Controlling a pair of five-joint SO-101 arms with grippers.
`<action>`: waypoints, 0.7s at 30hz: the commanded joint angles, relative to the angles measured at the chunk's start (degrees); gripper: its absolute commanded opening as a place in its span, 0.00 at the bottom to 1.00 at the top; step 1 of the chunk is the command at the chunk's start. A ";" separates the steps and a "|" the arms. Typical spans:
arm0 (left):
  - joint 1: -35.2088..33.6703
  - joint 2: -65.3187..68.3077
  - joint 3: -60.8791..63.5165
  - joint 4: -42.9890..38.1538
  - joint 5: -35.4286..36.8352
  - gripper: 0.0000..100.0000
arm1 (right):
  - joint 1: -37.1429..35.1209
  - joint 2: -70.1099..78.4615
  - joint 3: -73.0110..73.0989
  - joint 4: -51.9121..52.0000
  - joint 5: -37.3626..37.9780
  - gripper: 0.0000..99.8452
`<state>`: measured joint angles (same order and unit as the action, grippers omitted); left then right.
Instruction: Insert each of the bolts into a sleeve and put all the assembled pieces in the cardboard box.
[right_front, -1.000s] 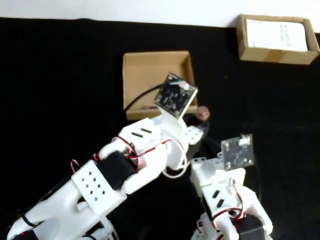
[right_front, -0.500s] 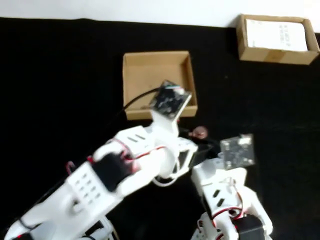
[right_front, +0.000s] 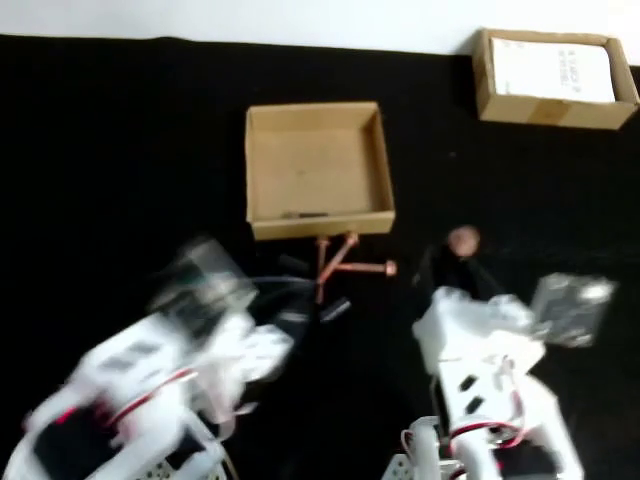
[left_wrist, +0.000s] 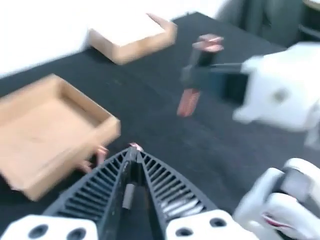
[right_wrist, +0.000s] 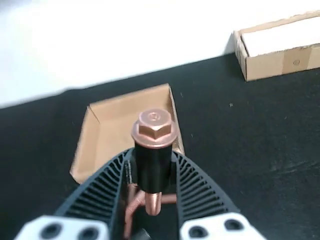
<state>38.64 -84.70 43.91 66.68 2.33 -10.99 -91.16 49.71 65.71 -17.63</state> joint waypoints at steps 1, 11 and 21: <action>-8.75 -10.77 6.11 0.00 -2.37 0.01 | 0.66 14.02 -15.08 -1.01 -3.69 0.01; -34.77 -19.12 22.11 0.35 -2.73 0.01 | -0.04 47.25 -35.38 -1.45 9.85 0.01; -46.99 -19.21 45.49 -13.45 7.47 0.01 | -6.81 70.20 -37.67 -18.24 42.90 0.01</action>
<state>-5.05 -103.69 84.44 59.30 5.41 -16.26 -24.97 15.78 54.81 14.81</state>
